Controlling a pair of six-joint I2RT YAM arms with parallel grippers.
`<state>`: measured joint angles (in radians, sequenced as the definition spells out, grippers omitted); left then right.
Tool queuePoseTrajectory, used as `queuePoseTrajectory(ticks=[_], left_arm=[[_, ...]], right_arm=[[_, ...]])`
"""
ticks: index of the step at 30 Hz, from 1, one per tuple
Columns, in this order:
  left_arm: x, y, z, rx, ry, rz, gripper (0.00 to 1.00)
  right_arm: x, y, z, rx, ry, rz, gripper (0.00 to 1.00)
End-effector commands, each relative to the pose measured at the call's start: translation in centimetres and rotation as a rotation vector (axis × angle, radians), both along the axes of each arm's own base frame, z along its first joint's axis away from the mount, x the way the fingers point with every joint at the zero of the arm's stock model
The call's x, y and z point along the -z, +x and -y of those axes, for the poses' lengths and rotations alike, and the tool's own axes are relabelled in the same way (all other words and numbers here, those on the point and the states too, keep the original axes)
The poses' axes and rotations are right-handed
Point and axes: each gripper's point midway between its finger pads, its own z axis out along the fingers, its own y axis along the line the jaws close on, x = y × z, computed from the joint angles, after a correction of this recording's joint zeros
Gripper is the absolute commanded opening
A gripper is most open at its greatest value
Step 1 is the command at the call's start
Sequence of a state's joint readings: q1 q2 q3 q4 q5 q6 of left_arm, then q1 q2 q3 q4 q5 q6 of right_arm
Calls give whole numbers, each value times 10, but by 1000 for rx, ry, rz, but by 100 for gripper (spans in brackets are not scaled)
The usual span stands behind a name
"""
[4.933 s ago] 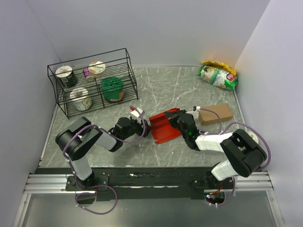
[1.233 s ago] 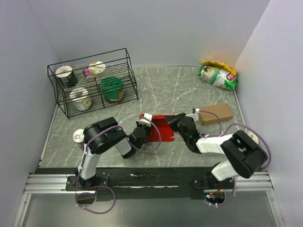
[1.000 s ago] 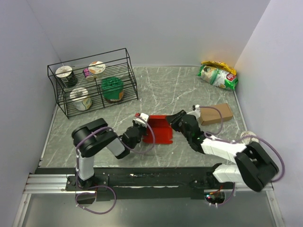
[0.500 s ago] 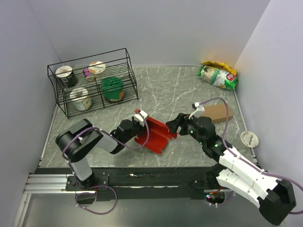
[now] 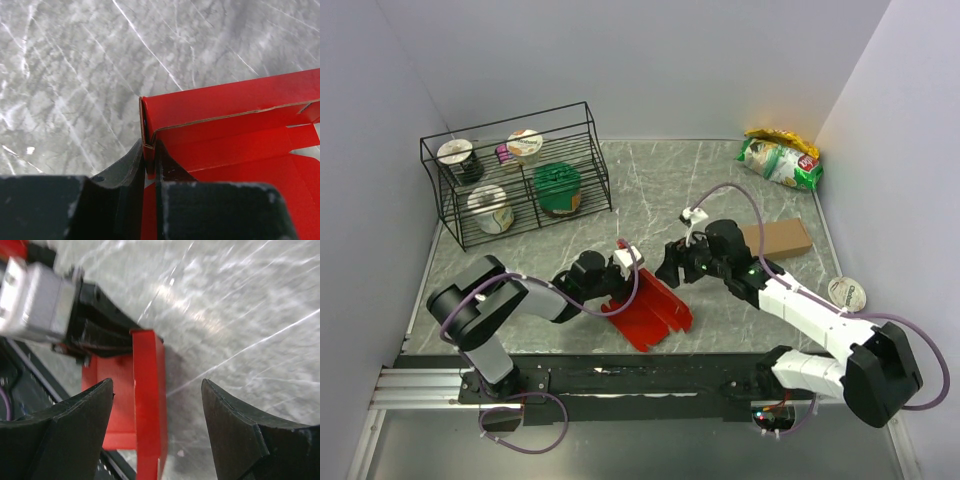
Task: Fold the paper box
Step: Fold the paper box at the center of the board.
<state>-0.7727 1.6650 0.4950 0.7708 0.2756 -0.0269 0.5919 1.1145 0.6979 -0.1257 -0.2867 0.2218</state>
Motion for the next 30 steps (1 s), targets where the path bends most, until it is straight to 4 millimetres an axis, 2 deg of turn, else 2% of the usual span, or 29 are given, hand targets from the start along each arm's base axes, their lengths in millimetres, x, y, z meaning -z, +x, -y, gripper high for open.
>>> queuePoseTrajectory(ticks=[1, 4, 6, 8, 13, 16, 18, 24, 30], left_arm=[[-21, -3, 9, 58, -37, 29, 1], [-19, -2, 8, 66, -18, 55, 1], [-17, -2, 9, 64, -9, 60, 1], [-16, -1, 8, 54, 2, 72, 1], [-9, -2, 11, 42, 27, 74, 1], [-3, -2, 12, 38, 50, 76, 1], [-2, -3, 13, 34, 53, 79, 1], [2, -5, 14, 30, 52, 74, 1], [3, -5, 16, 27, 57, 74, 1]], right_arm=[[1, -9, -11, -121, 29, 28, 78], [14, -17, -16, -170, 30, -31, 78], [27, -17, -16, -160, 16, -67, 77], [31, -14, -16, -122, 25, -81, 75], [28, 3, -16, -7, 58, -112, 55], [24, 17, -17, 54, 77, -82, 48], [25, 23, -14, 94, 78, -74, 46], [28, 30, -24, 101, 90, -84, 41], [32, 28, -36, 91, 133, -109, 39]])
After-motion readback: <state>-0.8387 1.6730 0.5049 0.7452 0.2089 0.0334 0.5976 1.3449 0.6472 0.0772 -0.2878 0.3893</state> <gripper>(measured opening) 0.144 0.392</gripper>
